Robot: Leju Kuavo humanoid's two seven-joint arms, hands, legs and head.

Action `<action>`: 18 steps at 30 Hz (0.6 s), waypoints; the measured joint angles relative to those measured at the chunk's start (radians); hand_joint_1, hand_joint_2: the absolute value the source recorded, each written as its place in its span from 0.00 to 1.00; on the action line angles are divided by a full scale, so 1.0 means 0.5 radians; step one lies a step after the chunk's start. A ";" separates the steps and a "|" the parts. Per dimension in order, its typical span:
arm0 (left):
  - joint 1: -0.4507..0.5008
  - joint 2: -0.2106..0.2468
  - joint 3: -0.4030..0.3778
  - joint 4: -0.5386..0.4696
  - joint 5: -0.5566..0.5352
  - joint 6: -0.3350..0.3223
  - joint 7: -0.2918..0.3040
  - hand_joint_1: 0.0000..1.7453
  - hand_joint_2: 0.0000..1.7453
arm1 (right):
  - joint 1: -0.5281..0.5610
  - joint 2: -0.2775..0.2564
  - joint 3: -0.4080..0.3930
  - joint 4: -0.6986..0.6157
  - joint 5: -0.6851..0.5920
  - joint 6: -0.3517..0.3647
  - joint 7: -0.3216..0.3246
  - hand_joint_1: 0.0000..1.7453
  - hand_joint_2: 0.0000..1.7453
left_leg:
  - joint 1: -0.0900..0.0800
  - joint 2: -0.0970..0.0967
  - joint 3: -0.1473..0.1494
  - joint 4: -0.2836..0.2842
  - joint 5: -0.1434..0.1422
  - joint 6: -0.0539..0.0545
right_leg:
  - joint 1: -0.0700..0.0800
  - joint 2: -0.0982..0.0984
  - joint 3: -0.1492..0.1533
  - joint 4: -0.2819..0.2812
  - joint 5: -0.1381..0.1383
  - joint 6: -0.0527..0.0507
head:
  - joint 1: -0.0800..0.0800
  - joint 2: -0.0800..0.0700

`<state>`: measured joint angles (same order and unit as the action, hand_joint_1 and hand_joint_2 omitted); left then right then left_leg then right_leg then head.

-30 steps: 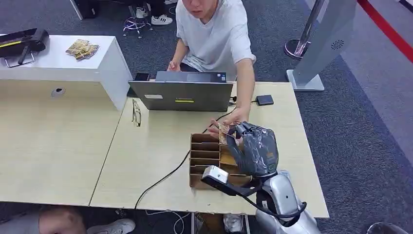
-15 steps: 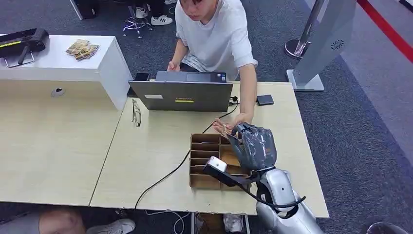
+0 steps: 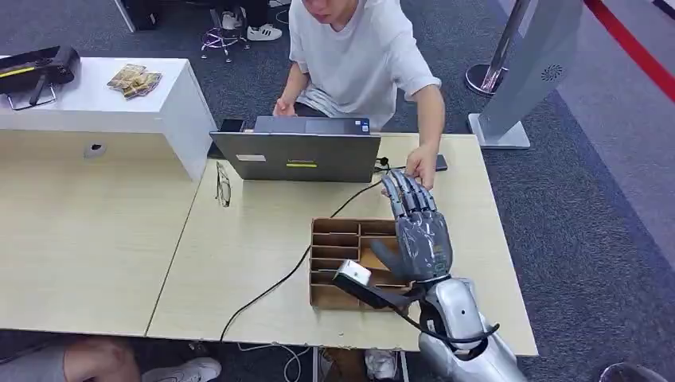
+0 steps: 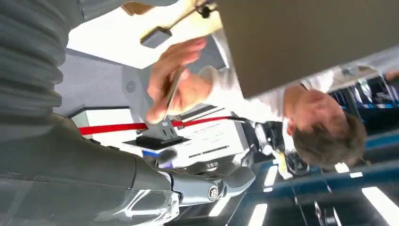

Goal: Pass the card to the sensor for recognition and then transmit it.

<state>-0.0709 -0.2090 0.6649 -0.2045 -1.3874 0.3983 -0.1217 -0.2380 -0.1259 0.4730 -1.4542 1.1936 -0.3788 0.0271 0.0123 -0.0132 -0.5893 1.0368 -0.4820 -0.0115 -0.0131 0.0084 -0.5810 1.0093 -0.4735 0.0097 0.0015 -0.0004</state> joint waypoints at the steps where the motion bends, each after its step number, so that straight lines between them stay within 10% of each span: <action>1: 0.000 0.000 0.000 0.000 0.003 0.002 0.000 0.00 0.00 | 0.012 0.000 0.000 -0.024 -0.002 -0.015 -0.006 0.00 1.00 | 0.000 0.000 0.000 0.000 0.000 0.000 | 0.000 0.000 0.000 0.000 0.000 0.000 | 0.000 0.000; 2: 0.000 0.000 0.000 0.000 0.007 0.005 0.000 0.00 0.00 | 0.026 0.000 0.000 -0.046 -0.017 -0.028 -0.021 0.00 0.00 | 0.000 0.000 0.000 0.000 0.000 0.000 | 0.000 0.000 0.000 0.000 0.000 0.000 | -0.001 0.000; 10: 0.015 0.000 0.001 0.000 0.061 0.027 -0.037 0.00 0.00 | 0.211 0.000 0.009 -0.315 -0.254 -0.143 -0.228 0.00 0.00 | 0.000 0.000 0.000 0.000 -0.001 -0.001 | 0.000 0.000 0.000 0.000 -0.001 0.001 | 0.000 0.000; 18: 0.041 0.001 0.026 0.000 0.108 0.062 -0.063 0.00 0.00 | 0.510 0.002 0.049 -0.554 -1.027 -0.028 -0.674 0.00 0.00 | 0.000 -0.001 0.000 -0.001 -0.002 0.000 | 0.000 -0.001 0.000 0.000 -0.002 0.001 | 0.000 0.000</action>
<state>-0.0504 -0.2087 0.6779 -0.2045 -1.3333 0.4292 -0.1530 0.0169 -0.1247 0.4975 -1.7312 0.6800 -0.3928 -0.3099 0.0123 -0.0135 -0.5896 1.0365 -0.4830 -0.0115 -0.0131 0.0082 -0.5811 1.0092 -0.4745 0.0102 0.0015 -0.0004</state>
